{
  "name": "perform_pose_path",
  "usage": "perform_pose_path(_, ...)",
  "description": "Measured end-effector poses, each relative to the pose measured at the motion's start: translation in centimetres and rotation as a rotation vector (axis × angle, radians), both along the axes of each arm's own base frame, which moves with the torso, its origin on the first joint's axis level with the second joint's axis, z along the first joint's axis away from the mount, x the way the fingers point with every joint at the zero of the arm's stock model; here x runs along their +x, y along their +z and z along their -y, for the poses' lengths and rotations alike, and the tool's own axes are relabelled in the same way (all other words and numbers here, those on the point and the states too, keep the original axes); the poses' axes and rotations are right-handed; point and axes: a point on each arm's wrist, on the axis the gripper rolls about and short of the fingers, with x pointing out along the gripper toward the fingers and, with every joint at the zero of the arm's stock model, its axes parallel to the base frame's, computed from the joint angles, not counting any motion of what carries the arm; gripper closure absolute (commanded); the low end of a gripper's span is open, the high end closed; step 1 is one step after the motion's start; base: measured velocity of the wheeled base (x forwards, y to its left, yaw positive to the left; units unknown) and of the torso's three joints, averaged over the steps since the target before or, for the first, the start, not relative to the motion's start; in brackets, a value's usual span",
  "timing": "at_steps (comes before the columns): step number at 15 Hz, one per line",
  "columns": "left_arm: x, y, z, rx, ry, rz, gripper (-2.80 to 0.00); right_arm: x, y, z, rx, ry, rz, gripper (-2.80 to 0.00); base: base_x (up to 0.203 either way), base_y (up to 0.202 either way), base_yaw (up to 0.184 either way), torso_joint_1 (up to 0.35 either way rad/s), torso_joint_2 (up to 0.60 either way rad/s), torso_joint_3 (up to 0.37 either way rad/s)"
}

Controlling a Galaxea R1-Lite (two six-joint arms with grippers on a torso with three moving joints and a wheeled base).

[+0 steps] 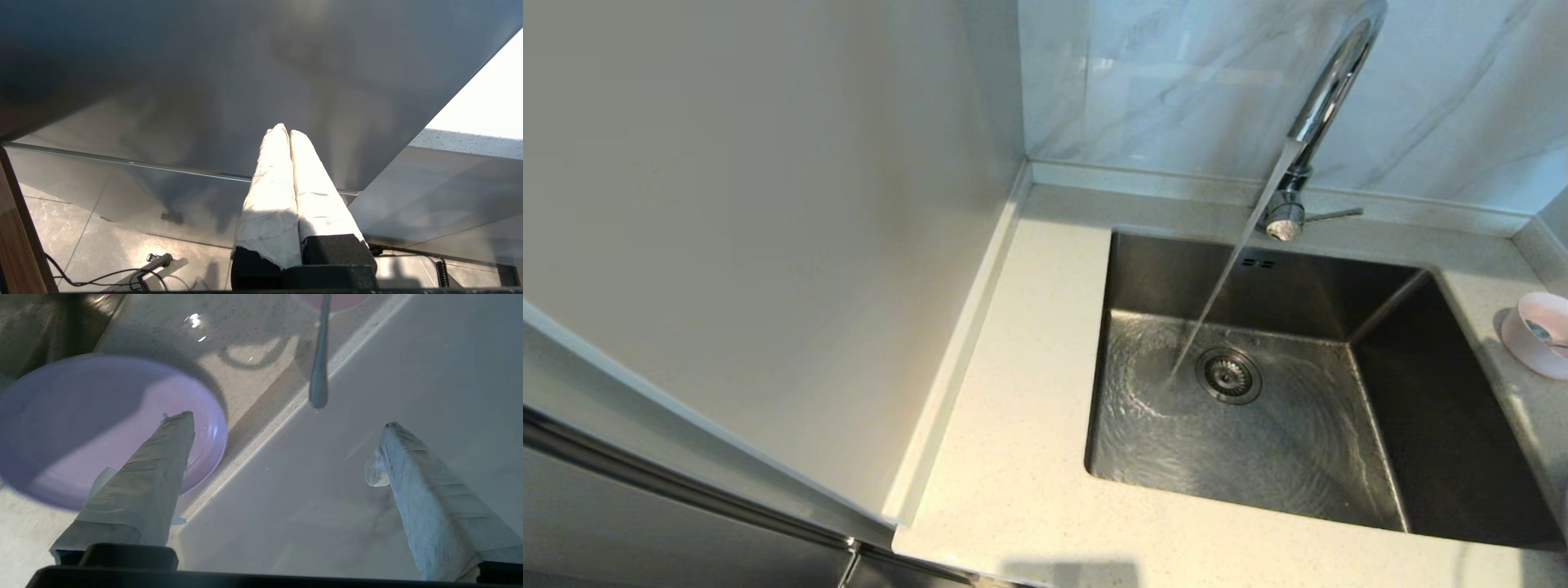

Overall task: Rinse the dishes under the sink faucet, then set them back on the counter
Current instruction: Pick up the spoon

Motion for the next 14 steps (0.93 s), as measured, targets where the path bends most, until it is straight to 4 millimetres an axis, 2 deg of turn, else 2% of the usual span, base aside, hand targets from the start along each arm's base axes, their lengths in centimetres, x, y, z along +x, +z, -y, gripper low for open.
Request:
perform_pose_path(3, 0.0, 0.0, 0.0, 0.0, 0.0, 0.0, 0.0, 1.8, -1.1, 1.7, -0.034, -0.015, 0.016, -2.8, 0.0, 0.0, 0.0, 0.0, 0.0, 0.0)
perform_pose_path(6, 0.0, 0.0, 0.0, 0.0, 0.0, 0.0, 0.0, 3.0, -2.6, 2.7, -0.04, -0.037, -0.042, -2.8, 0.0, 0.0, 0.0, 0.0, 0.0, 0.0)
perform_pose_path(14, 0.0, 0.0, 0.0, 0.0, 0.0, 0.0, 0.0, 5.1, -4.9, 4.3, -0.092, -0.009, -0.077, -2.8, 0.0, 0.0, 0.0, 0.0, 0.0, 0.0)
